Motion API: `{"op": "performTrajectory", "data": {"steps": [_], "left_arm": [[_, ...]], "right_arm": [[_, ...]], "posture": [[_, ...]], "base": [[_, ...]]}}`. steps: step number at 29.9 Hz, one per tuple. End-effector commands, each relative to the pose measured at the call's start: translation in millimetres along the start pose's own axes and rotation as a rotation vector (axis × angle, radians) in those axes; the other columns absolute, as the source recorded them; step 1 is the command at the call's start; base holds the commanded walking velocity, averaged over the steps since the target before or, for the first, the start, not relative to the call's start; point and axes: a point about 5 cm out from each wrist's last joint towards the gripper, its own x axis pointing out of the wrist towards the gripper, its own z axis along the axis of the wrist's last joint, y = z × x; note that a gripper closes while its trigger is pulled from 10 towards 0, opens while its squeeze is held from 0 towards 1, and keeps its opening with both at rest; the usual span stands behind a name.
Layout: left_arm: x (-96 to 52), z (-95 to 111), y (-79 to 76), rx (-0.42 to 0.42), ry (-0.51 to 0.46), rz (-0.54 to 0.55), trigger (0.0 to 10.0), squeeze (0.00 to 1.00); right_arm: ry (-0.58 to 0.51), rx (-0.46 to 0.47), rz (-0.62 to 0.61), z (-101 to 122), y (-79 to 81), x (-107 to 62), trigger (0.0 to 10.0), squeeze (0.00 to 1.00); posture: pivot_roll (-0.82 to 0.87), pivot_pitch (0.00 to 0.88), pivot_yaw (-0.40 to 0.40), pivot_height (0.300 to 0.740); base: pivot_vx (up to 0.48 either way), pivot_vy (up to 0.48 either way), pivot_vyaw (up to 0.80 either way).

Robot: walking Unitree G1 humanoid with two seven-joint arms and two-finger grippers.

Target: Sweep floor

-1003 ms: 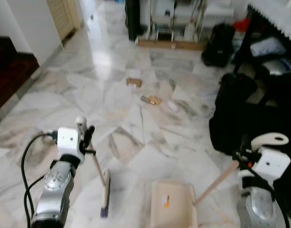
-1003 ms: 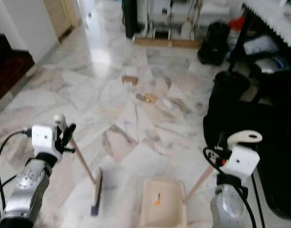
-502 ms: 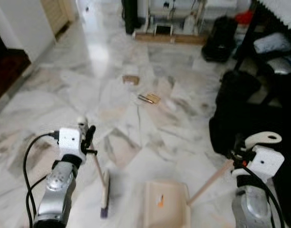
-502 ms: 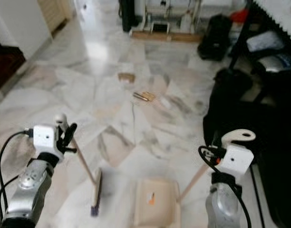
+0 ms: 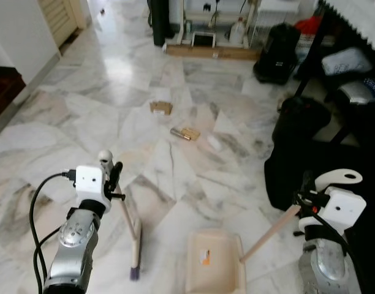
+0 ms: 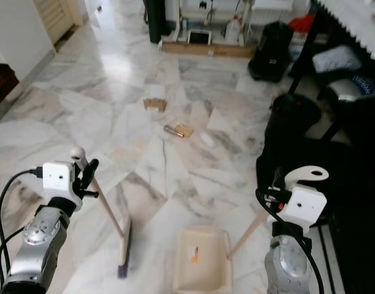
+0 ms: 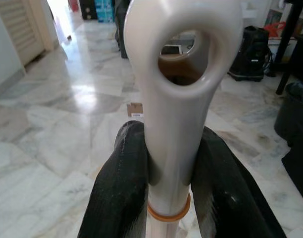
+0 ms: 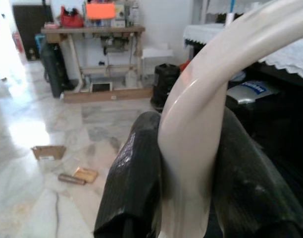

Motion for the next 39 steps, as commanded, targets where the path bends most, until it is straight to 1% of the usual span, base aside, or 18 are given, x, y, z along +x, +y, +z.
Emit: {"op": "performTrajectory", "data": {"steps": [1,10,39], "left_arm": [[1.5,7.3,3.4,0.03,-0.034,0.007,10.0,0.0],[1.1,7.9,4.7,0.033,-0.034,0.006,10.0,0.0],[0.1,7.6,2.2,0.027,-0.037,0.01,10.0,0.0]], "right_arm": [[-0.034,0.011,0.004,7.1,1.2,0.6,10.0,0.0],[-0.03,0.014,0.005,6.6,2.1,-0.5,10.0,0.0],[-0.026,0.026,0.009,6.4,1.5,0.6,10.0,0.0]], "posture": [[0.03,0.153,-0.029,0.74],[0.03,0.158,-0.026,0.74],[0.04,0.157,-0.036,0.74]], "base": [[0.326,0.0,0.0],[0.33,0.0,0.0],[0.33,0.0,0.0]]}}
